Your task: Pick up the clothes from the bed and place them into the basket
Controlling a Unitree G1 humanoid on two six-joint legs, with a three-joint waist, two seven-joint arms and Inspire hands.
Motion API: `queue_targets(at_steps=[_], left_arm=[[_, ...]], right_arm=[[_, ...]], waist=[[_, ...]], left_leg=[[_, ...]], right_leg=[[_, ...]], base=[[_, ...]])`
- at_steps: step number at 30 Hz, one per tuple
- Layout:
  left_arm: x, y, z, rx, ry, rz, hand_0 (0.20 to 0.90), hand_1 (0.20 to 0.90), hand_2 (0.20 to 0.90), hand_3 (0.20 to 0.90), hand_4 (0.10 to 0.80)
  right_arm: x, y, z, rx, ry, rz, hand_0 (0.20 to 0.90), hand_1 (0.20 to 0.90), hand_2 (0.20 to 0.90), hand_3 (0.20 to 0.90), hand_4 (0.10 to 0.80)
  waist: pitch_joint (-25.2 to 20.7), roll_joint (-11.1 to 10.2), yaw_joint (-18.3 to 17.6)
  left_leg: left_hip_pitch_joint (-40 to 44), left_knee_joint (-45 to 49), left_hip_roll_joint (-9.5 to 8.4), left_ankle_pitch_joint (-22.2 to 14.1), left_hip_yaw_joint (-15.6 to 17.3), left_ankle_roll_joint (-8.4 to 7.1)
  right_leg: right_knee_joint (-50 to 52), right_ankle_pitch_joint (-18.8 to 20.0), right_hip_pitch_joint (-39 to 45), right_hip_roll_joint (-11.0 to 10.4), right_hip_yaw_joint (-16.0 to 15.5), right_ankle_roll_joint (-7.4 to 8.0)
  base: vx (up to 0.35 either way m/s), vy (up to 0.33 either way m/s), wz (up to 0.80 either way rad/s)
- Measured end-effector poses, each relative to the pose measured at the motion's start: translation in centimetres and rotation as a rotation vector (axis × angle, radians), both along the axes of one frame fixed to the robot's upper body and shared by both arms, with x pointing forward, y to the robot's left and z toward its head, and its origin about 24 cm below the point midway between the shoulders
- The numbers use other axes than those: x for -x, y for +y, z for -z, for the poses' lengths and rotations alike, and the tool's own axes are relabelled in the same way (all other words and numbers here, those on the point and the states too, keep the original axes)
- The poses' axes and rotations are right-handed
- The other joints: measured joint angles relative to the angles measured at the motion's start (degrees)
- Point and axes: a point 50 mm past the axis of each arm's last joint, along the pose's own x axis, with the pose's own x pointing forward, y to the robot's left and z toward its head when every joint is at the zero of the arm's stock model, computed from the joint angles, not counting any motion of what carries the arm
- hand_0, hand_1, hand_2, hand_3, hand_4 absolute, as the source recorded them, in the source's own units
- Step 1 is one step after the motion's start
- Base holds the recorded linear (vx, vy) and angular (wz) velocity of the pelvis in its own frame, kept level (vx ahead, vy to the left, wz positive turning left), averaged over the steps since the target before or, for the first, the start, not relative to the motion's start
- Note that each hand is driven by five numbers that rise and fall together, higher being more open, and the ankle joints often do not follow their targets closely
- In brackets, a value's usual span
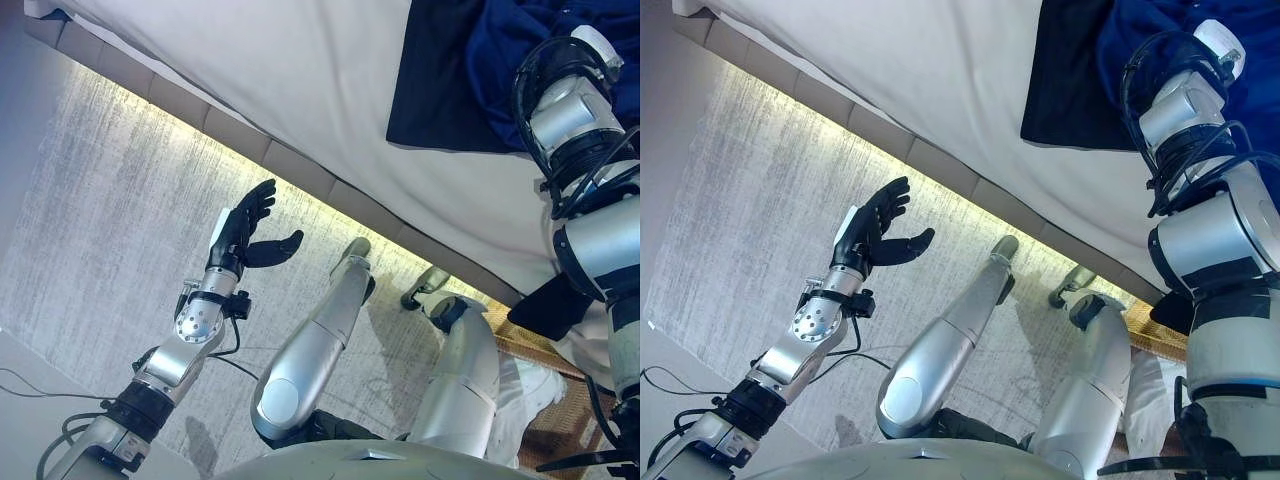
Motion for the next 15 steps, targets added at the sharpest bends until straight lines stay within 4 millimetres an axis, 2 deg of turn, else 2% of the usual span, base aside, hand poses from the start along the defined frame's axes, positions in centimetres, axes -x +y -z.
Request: queue_targets(at_steps=[6, 10, 11, 13, 15], left_arm=[[0.0, 0.1, -0.2, -0.001, -0.015, 0.001, 0.9, 0.9, 0.9, 0.9, 0.8], [0.1, 0.2, -0.1, -0.001, -0.01, -0.003, 0.9, 0.9, 0.9, 0.9, 0.8], [0.1, 0.2, 0.0, 0.0, -0.008, -0.006, 0.9, 0.9, 0.9, 0.9, 0.8], [0.0, 0.2, -0.1, 0.002, -0.015, -0.013, 0.9, 0.9, 0.9, 0.9, 0.8], [-0.1, 0.1, 0.0, 0.001, -0.01, -0.009, 0.9, 0.9, 0.9, 0.9, 0.8]], right_arm=[[0.3, -0.9, 0.5, -0.005, 0.005, 0.043, 0.3, 0.3, 0.3, 0.2, 0.1], [0.2, -0.8, 0.7, -0.001, -0.02, 0.038, 0.3, 0.3, 0.3, 0.2, 0.1], [0.2, -0.8, 0.7, -0.001, -0.023, 0.034, 0.3, 0.3, 0.3, 0.2, 0.1], [-0.1, -0.3, 0.8, 0.011, -0.04, 0.0, 0.3, 0.3, 0.3, 0.2, 0.1], [-0.2, -0.2, 1.8, 0.007, -0.029, -0.031, 0.3, 0.3, 0.3, 0.2, 0.1]], waist=[[0.0, 0.0, -0.28], [0.0, 0.0, -0.33], [-0.01, -0.02, -0.14], [0.0, -0.04, -0.46], [0.01, -0.05, -0.98]], left_leg=[[1.37, 0.2, 0.24, 0.01, 0.44, 0.06], [5.44, -1.73, 1.74, 0.0, 2.28, 0.85], [6.4, -2.08, 1.98, -0.12, 2.88, 1.03], [8.54, -3.6, 2.33, -0.1, 3.15, 0.93], [12.29, -6.38, 3.32, 0.41, 3.01, 0.64]], right_leg=[[-0.83, 0.03, 1.64, 0.29, 0.19, 0.01], [-0.14, 0.0, 4.91, 1.05, 0.84, -0.02], [1.13, -1.67, 6.66, 1.41, 1.16, -0.24], [-1.82, -1.94, 8.59, 1.82, 1.23, -0.17], [-5.41, -1.16, 12.51, 2.93, 0.87, 0.26]], base=[[0.012, -0.003, -0.04], [0.032, 0.037, -0.18], [0.053, 0.051, -0.23], [0.051, 0.041, -0.22], [0.047, 0.046, -0.18]])
